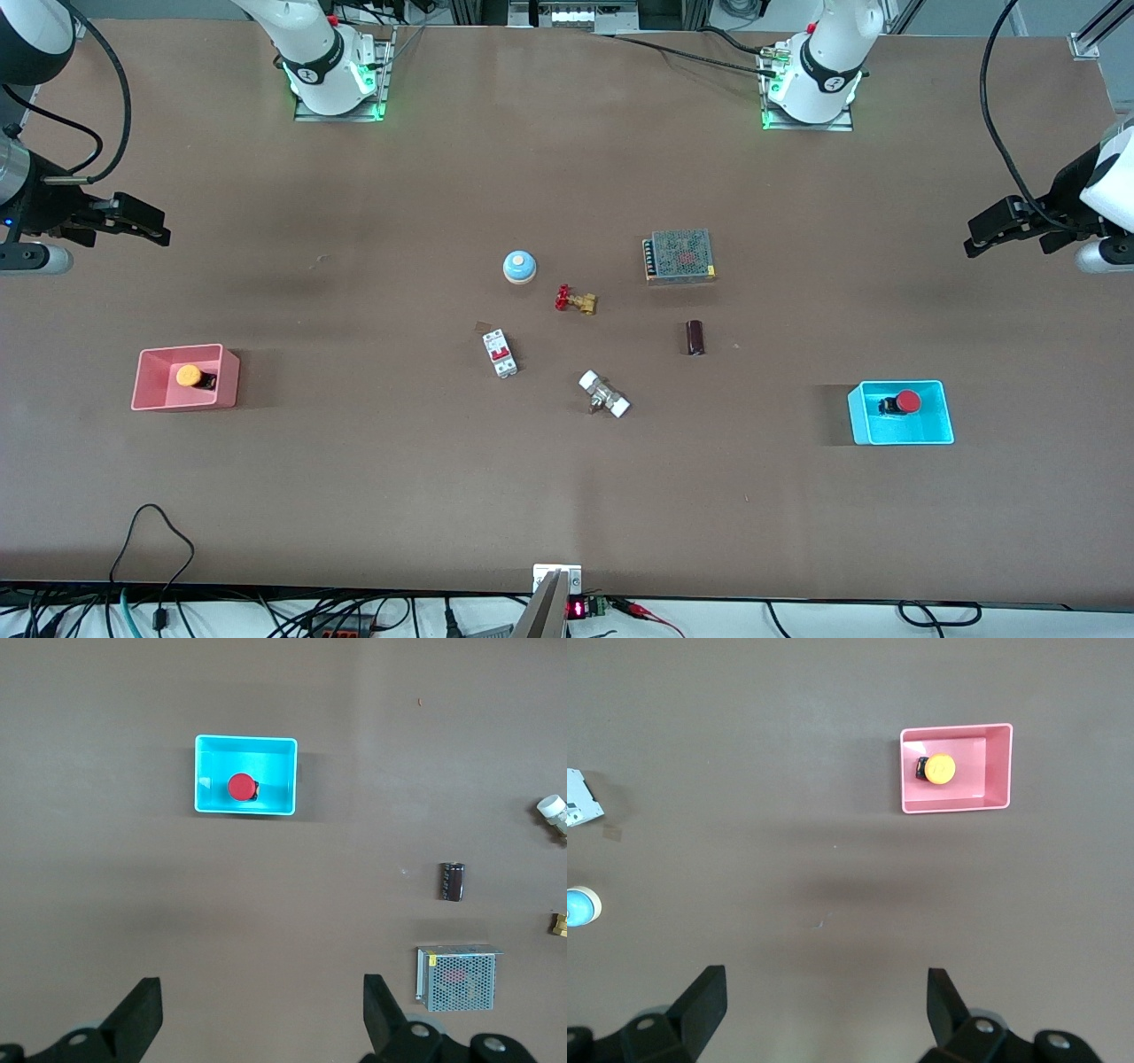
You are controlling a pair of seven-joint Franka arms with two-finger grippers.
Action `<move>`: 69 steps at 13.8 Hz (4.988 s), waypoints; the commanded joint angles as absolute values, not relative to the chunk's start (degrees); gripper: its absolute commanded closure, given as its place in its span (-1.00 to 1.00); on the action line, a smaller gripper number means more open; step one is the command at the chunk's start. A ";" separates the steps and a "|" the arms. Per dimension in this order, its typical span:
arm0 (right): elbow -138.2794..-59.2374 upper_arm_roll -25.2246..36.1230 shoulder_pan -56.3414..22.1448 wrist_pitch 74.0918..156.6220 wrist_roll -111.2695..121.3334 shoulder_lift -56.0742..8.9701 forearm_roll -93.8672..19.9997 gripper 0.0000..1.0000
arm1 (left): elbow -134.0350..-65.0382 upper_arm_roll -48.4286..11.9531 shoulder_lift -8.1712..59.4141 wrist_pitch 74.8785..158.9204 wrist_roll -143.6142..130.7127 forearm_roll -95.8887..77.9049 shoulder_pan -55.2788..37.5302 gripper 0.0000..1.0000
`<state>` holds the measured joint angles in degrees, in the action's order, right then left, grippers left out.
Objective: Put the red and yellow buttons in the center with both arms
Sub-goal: 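Move the left gripper toward the cyan box while the right gripper approaches the pink box, then lower the left gripper over the red button while the right gripper lowers over yellow, then close the left gripper on the red button while the right gripper grips yellow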
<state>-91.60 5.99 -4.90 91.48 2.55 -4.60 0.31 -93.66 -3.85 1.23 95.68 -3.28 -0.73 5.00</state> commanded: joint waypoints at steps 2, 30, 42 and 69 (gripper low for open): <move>-92.90 5.10 -3.96 90.26 2.64 -3.25 -0.44 -1.00 | -94.75 -3.78 -0.18 95.18 -3.96 0.79 4.66 -1.00; -103.89 5.54 3.78 138.42 19.78 -25.92 3.26 -1.00 | -90.97 0.18 35.51 127.00 5.36 0.70 6.50 -1.00; -102.92 5.45 5.71 139.31 25.84 -30.41 -5.71 -1.00 | -88.60 0.26 39.98 131.92 6.24 -2.90 6.33 -1.00; -102.92 5.10 7.03 143.35 28.48 -33.49 -5.98 0.01 | -89.74 0.26 42.45 129.73 6.59 -4.22 6.59 -0.64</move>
<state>-103.35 5.95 6.18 142.97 26.95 -33.26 -4.71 -90.06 0.11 42.71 130.61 4.56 -3.62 6.41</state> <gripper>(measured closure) 0.458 0.097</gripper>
